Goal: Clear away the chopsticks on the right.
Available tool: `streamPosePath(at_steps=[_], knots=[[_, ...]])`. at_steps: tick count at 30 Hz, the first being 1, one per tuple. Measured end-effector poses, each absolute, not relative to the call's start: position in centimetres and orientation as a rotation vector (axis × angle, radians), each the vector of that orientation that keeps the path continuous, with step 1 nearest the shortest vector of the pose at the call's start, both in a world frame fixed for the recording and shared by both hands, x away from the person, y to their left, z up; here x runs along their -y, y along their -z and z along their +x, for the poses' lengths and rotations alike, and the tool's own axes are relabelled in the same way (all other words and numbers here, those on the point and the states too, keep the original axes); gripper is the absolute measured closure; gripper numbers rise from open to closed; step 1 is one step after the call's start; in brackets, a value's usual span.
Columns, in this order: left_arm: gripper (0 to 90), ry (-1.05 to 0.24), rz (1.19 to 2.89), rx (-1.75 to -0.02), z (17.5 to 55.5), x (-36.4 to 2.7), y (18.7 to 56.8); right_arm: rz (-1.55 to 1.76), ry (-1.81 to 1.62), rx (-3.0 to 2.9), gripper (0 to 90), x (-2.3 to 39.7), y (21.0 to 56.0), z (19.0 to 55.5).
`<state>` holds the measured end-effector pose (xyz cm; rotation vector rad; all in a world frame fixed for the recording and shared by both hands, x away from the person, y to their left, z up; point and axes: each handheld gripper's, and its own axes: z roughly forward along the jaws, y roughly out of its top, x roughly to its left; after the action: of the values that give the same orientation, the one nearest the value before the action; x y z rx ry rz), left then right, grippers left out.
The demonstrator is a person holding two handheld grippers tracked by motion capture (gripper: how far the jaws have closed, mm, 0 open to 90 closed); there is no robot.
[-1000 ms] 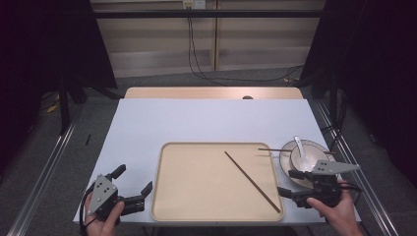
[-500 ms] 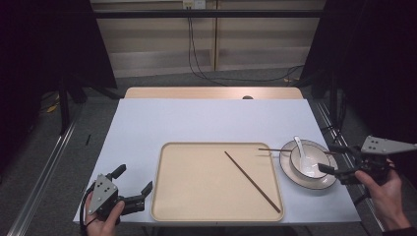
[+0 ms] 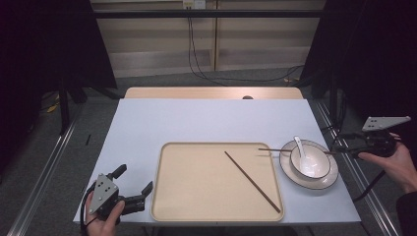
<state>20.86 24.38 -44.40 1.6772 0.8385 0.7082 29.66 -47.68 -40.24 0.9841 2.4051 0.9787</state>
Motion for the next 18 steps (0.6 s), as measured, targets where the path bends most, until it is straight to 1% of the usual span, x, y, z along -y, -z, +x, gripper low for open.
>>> streamPosePath(at_steps=[2, 4, 5, 7, 12, 14, 18], knots=[[1.9, -0.716, 1.682, -0.835, 20.9, -24.4, 44.4, 0.948, -0.936, -2.461, 49.5, 47.4, 40.9, 30.2], [1.9, -0.714, 1.675, -0.84, 20.8, -24.4, 44.4, 0.913, -0.901, -2.522, 55.5, 47.1, 41.5, 30.7], [1.9, -0.714, 1.674, -0.84, 20.8, -24.4, 44.4, 0.898, -0.862, -2.54, 55.5, 46.8, 41.8, 30.9], [1.9, -0.713, 1.674, -0.839, 20.8, -24.4, 44.4, 0.857, -0.822, -2.59, 59.9, 46.3, 42.2, 31.3], [2.0, -0.713, 1.678, -0.834, 20.8, -24.4, 44.4, 0.814, -0.797, -2.66, 61.6, 45.1, 42.6, 32.1], [2.0, -0.713, 1.678, -0.83, 20.8, -24.4, 44.4, 0.804, -0.784, -2.682, 64.7, 44.8, 42.8, 32.4], [1.6, -0.717, 1.676, -0.837, 20.8, -24.5, 44.4, 0.776, -0.785, -2.728, 66.9, 44.3, 43.3, 33.0]])
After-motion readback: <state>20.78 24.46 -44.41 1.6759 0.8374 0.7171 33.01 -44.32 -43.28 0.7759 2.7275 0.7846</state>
